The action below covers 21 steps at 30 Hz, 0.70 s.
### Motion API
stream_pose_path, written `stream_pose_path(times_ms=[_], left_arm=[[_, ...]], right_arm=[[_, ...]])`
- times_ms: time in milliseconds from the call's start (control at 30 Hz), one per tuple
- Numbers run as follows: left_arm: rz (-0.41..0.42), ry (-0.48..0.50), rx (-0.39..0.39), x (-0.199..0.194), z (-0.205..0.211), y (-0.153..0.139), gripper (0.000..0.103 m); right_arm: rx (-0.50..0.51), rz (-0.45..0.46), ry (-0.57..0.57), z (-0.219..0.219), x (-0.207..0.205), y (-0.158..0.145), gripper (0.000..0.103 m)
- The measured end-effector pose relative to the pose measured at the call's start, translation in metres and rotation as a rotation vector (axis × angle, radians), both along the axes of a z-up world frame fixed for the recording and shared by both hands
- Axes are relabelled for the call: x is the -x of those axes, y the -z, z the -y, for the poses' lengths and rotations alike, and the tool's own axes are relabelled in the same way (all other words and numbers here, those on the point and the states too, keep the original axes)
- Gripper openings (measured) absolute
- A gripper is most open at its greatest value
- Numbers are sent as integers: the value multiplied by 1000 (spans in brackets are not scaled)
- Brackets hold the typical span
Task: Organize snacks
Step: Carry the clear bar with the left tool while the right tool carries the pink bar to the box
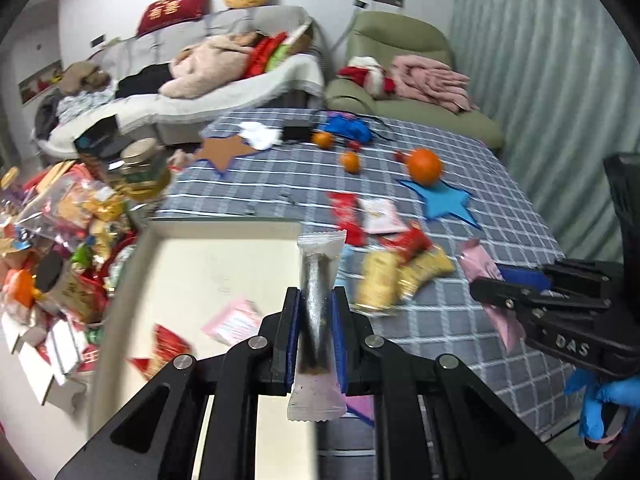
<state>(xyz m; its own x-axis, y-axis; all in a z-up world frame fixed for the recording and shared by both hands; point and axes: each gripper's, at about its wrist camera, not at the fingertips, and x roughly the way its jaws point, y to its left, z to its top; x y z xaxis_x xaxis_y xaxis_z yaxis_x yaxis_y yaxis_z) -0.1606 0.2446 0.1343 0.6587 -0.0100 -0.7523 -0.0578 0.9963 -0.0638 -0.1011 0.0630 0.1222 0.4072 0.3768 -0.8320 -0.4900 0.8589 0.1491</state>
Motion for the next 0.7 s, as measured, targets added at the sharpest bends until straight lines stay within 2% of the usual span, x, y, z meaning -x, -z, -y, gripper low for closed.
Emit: stream_pose_path(times_ms=[333, 700], left_arm=[[-39, -156, 2, -14, -84, 16, 17], [-97, -201, 10, -34, -107, 48, 17]], right_arm=[[-16, -9, -128, -87, -13, 0, 26], [-19, -81, -186, -156, -41, 24, 26]])
